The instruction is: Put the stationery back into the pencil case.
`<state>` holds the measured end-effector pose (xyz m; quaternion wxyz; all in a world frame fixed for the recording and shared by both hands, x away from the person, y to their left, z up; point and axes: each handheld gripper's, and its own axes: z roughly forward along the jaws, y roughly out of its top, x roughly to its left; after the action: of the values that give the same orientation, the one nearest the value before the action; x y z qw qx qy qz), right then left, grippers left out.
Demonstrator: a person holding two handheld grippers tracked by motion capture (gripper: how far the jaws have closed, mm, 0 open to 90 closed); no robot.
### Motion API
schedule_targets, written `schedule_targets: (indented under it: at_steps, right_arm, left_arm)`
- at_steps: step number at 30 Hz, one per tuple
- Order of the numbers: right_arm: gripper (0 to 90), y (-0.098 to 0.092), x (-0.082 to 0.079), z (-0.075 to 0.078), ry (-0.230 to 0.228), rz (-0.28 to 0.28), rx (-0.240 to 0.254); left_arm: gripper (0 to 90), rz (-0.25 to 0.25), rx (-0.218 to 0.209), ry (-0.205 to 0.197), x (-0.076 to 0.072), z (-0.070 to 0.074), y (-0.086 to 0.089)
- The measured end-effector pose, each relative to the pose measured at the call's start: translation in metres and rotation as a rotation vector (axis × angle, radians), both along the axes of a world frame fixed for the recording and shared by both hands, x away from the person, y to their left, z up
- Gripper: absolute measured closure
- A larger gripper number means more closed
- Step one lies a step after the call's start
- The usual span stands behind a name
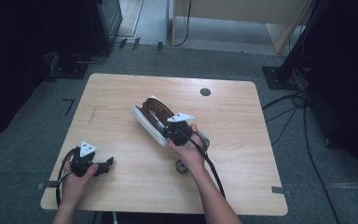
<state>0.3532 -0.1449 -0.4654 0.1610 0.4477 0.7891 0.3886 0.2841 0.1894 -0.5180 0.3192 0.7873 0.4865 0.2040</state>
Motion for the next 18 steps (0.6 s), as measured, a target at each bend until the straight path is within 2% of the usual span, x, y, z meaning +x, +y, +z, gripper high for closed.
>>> schedule_targets:
  at_steps: [11,18]
  right_arm:
    - [81.3,-0.0018,0.0032,-0.0083,0.07,0.005,-0.035]
    - [80.5,-0.0037,0.0036,-0.0081,0.069,0.013,-0.04]
  left_arm:
    - [10.0,0.0,0.001,0.0,0.0,0.0,0.0]
    - [10.1,-0.002,-0.001,0.0,-0.0001,0.0,-0.0002]
